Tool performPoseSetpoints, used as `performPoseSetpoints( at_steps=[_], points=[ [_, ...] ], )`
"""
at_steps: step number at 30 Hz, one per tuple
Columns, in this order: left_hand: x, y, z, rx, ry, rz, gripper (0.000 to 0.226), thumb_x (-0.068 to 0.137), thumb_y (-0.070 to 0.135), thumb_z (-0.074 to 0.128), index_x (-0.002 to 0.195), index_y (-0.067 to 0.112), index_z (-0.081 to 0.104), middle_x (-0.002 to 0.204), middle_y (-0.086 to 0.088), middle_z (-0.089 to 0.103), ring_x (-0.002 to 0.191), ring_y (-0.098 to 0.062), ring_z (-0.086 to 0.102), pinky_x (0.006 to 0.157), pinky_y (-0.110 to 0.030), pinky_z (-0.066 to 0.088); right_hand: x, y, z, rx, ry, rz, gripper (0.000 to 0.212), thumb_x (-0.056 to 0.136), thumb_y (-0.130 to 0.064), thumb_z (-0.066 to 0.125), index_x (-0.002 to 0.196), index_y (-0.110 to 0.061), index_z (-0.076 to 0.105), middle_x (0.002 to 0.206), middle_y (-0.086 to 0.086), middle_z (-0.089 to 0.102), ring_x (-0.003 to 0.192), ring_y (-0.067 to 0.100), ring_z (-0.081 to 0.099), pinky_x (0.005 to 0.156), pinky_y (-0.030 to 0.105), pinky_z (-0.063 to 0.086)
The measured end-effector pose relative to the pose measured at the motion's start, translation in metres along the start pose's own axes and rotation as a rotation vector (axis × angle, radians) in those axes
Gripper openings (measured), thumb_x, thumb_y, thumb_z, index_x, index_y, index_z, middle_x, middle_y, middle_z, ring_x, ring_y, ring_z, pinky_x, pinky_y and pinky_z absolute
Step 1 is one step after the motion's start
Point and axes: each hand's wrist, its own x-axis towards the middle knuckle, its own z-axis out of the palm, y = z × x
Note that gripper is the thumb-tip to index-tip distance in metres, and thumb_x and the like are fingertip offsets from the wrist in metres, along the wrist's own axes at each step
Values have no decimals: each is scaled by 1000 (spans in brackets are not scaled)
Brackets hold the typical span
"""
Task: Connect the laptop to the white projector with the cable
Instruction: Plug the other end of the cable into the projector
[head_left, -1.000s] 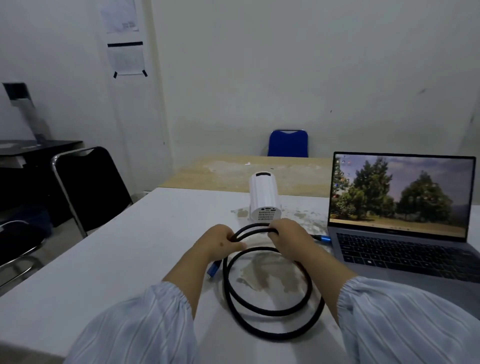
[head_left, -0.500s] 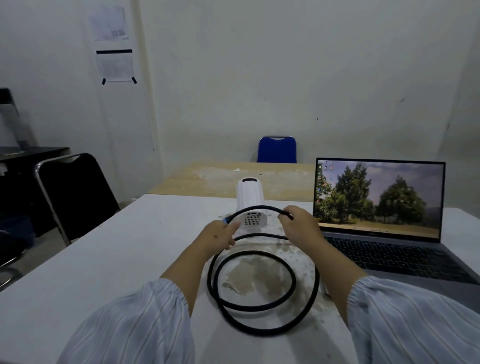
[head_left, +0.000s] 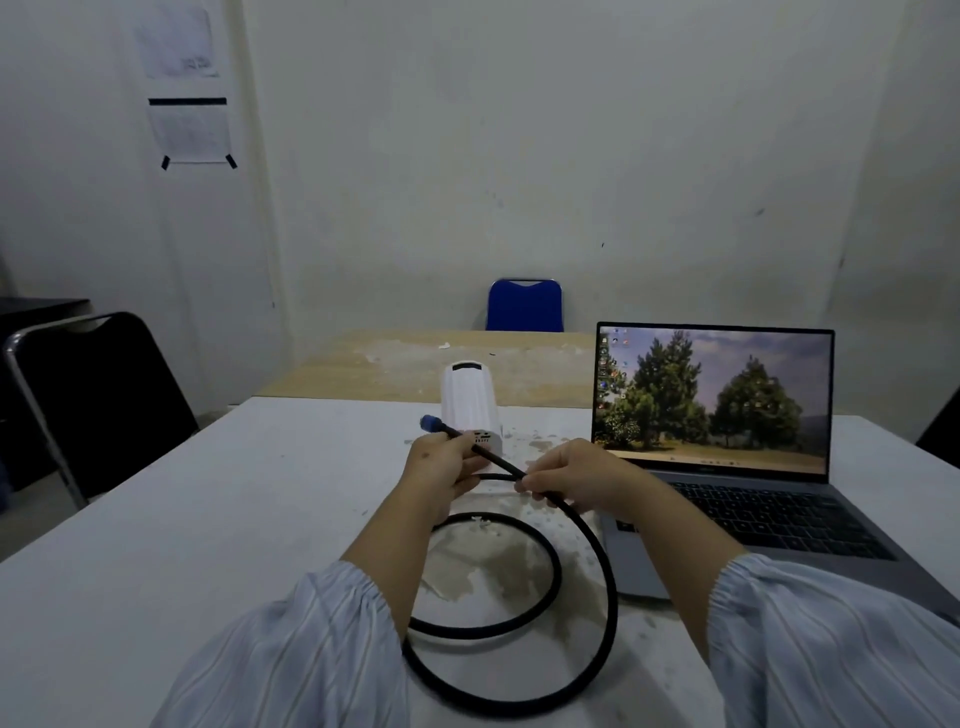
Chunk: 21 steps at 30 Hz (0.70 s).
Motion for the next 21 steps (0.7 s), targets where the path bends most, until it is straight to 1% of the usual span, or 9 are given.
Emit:
performPoseSetpoints(
  at_steps=[3,5,7,8,10,13,17,19,21],
  points=[
    [-3,-2,-2,212,-41,168,29,88,-7,39,102,4,62,73,-7,61,60,-15,57,44,-15,45,8,1,5,34,50,22,18,85,-17,57,103,-20,61,79,2,60,67,15,53,57,26,41],
    [-4,-2,1,247,-47,208,29,88,-5,39,99,5,63,78,-7,64,64,-15,59,53,-20,50,13,-1,11,85,82,22,18,88,-18,51,102,-19,62,78,3,60,63,16,51,56,27,41],
    [-4,-1,5,147,-28,167,22,90,5,41,93,9,63,86,-8,67,74,-18,63,73,-36,54,18,-3,17,93,105,12,21,92,-23,45,101,-15,63,73,2,57,57,15,45,51,25,38],
    [-4,0,6,81,-13,152,22,93,11,40,90,11,63,87,-7,67,78,-18,63,77,-39,54,20,-3,20,85,116,1,23,93,-25,44,100,-13,63,69,2,54,53,14,42,48,24,35],
    [-1,1,7,-24,37,160,29,97,23,36,85,16,61,85,-3,67,79,-17,63,74,-37,53,23,-3,24,99,124,-16,24,94,-27,44,94,-12,63,61,1,47,46,13,35,42,22,27],
    [0,3,4,-241,87,165,26,98,27,37,89,20,60,88,1,70,81,-15,65,70,-32,50,25,1,26,203,62,-1,23,92,-26,45,90,-11,63,54,0,39,41,12,28,41,24,21],
    [1,1,2,-463,6,197,23,98,24,39,94,21,62,87,0,72,82,-15,68,68,-30,51,25,5,27,317,-47,33,24,92,-29,46,86,-14,63,53,0,39,40,11,28,39,23,22],
    [1,-1,2,-468,-18,239,21,96,22,44,93,20,65,79,0,73,76,-14,70,66,-27,54,25,7,26,314,-84,57,28,93,-31,45,87,-12,64,56,1,41,40,11,29,41,23,25],
    [4,-2,1,-358,-10,307,19,93,20,51,86,18,69,68,2,73,71,-14,70,65,-24,58,25,7,25,219,-88,77,30,94,-33,45,90,-10,64,65,3,50,45,12,39,46,25,34]
  ],
)
